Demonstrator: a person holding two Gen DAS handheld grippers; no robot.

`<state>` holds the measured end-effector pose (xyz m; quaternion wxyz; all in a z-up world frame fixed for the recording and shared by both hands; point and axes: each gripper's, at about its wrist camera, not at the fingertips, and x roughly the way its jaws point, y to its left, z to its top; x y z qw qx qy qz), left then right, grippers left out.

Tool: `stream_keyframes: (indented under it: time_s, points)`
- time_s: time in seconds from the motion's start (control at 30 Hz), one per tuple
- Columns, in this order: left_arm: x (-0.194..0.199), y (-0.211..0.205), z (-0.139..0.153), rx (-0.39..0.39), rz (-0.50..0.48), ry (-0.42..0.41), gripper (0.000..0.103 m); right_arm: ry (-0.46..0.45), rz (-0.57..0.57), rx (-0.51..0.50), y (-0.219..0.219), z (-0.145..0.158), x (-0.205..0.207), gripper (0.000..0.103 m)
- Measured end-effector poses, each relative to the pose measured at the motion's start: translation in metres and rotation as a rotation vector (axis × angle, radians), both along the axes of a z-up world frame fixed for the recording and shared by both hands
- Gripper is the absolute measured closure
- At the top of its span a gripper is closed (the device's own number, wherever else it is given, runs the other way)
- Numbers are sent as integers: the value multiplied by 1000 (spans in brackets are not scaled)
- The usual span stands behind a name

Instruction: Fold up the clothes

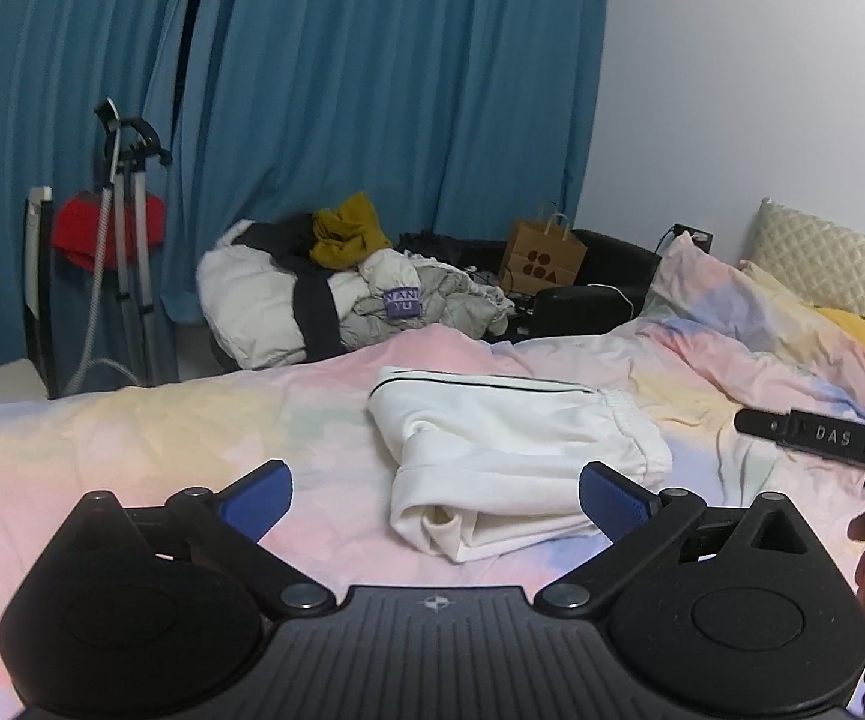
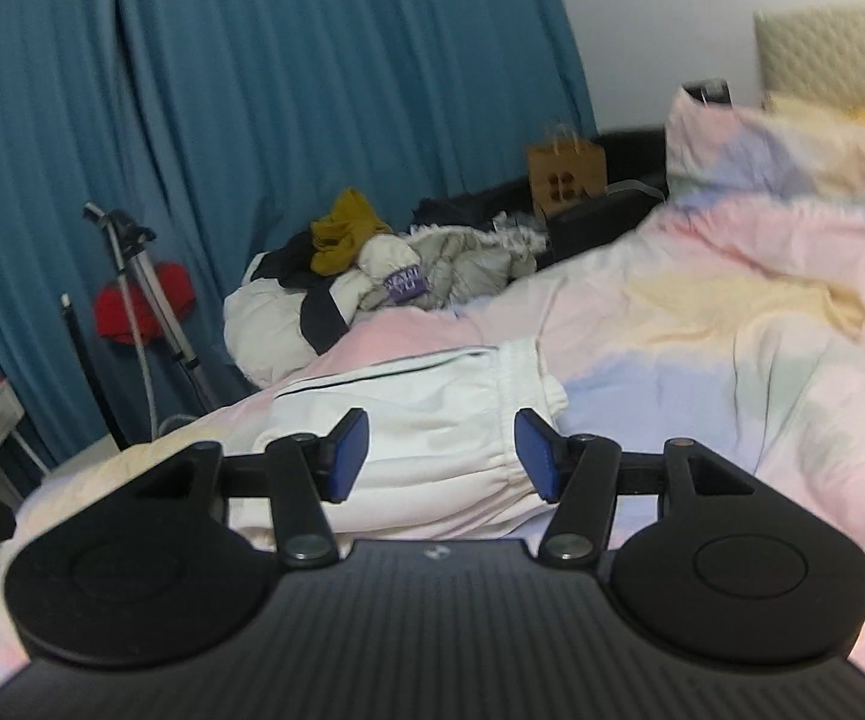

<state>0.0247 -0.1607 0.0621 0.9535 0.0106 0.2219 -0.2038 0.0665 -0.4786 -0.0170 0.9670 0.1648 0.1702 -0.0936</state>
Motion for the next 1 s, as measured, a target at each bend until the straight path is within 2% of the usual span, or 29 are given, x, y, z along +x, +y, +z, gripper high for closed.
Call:
stream_keyframes:
  time_s: [0.1,0.37,0.43,0.47,0.53,0.77,0.83,0.87,1.0]
  points:
    - [-16,6,-5,1,17,-6,0,-42,0,-40,18,0,-13,39]
    - [-28,26,-18,16,62,-45,0,-29,-33,-156,55,-26,-15,38]
    - [-26,31,-21,14,65,-46,0,-20,-36,-150,61,-29,-13,35]
    - [-25,33,-22,11,66,-45,0,-19,-36,-150,64,-30,-12,27]
    - [-23,37,-24,17,75,-50,0,-30,-42,-166,67,-34,-9,26]
    - [-18,44,-33,41,91,-50,0,17,-15,-212,86,-44,6,26]
    - [-17,44,-36,47,95,-46,0,25,-4,-227,91,-46,8,22]
    - [-16,44,-37,50,98,-44,0,27,4,-224,93,-47,8,12]
    - [-15,43,-41,65,106,-40,0,23,10,-216,97,-47,6,12]
